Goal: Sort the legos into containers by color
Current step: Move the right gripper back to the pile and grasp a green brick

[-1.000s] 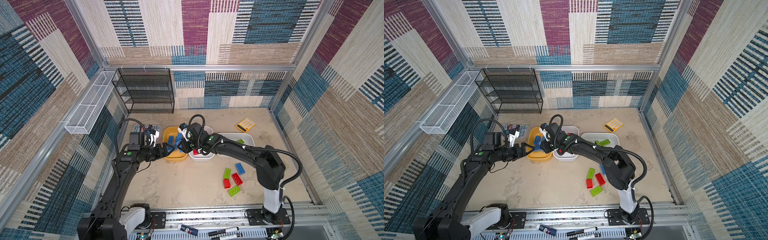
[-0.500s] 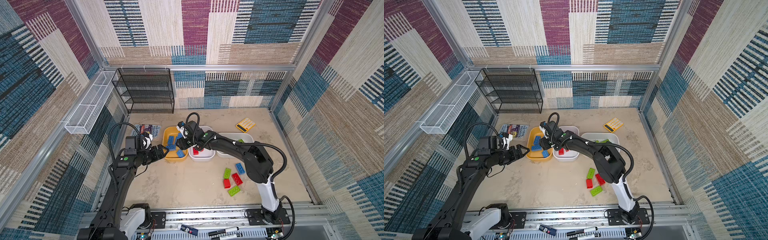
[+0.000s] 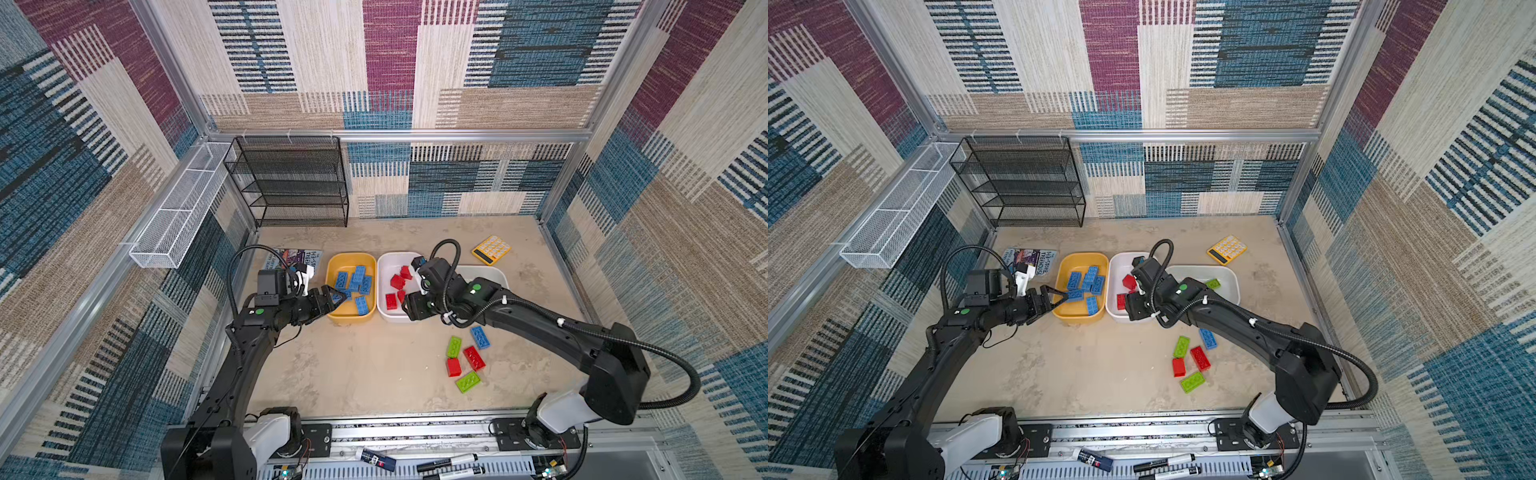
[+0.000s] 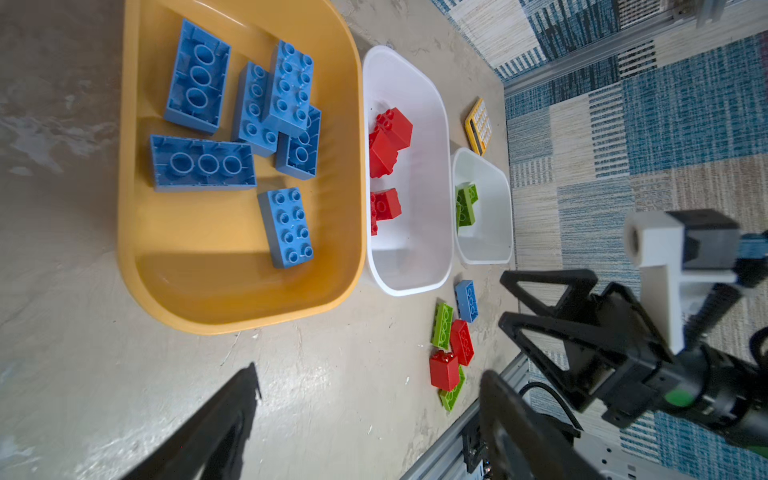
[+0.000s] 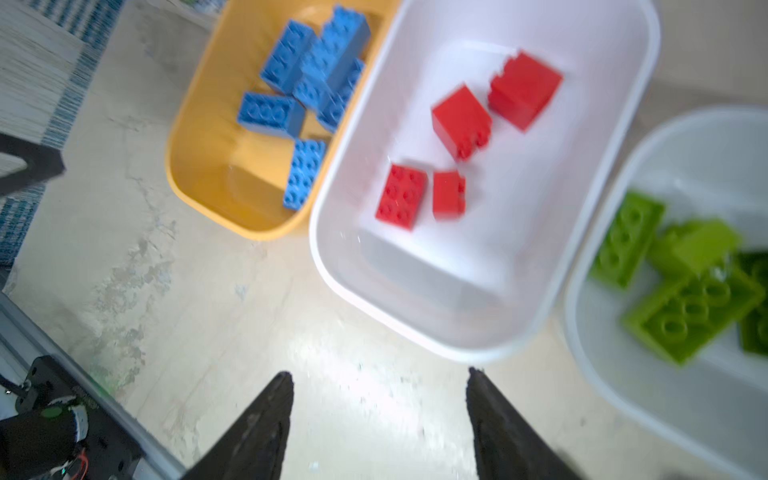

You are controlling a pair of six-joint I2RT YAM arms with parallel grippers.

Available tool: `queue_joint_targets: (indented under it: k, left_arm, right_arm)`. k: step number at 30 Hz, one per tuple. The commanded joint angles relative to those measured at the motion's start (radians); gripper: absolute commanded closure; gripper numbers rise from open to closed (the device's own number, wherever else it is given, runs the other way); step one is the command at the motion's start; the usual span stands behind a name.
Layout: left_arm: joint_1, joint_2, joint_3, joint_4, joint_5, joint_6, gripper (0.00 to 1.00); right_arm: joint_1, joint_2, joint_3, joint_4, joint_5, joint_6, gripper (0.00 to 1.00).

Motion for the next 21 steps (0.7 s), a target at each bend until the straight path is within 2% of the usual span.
queue_joint_targets:
  k: [1,5,8,10,21]
  left_arm:
    - [-0.011,0.014,-0.008,0.092,0.054,-0.041,0.15]
    - [-0.037,0.036,-0.018,0.136,0.070,-0.058,0.15]
    - [-0.061,0.055,-0.020,0.153,0.080,-0.057,0.15]
    - [-0.078,0.064,-0.019,0.156,0.088,-0.053,0.15]
    - [-0.109,0.060,-0.024,0.156,0.080,-0.042,0.16]
  right_arm:
    - [0.005,-0.080,-0.076,-0.167,0.024,0.290,0.32]
    - [0.013,-0.158,-0.161,-0.221,0.060,0.489,0.33]
    - [0.017,-0.139,-0.201,-0.259,0.095,0.564,0.35]
    - [0.019,-0.143,-0.249,-0.225,0.091,0.602,0.35]
    - [0.006,-0.080,-0.376,-0.034,0.076,0.640,0.37]
